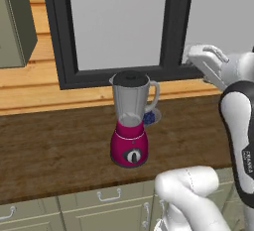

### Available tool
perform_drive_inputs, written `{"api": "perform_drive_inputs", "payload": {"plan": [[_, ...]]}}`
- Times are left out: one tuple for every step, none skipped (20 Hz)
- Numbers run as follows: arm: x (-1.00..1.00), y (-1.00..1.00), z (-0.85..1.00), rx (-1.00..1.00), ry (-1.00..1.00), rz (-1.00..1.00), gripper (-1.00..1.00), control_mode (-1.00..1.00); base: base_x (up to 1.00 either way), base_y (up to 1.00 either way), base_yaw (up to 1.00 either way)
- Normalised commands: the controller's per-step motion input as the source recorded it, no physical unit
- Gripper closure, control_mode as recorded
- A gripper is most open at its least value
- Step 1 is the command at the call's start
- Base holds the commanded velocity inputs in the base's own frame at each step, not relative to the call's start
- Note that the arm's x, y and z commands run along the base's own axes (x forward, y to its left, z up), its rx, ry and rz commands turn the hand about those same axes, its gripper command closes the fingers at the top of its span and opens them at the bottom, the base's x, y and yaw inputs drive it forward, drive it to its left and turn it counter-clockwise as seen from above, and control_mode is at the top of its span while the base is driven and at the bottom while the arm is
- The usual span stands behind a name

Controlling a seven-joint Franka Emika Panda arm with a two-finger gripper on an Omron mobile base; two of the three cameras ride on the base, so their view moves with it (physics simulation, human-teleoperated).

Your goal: Close the lid blender by securely placing the lid on top.

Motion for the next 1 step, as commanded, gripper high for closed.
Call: {"api": "perform_drive_inputs", "payload": {"plan": [[-0.32,-0.32,0.00,0.16,-0.09,0.01,-1.00,-1.00,0.00,0.00,0.00]]}}
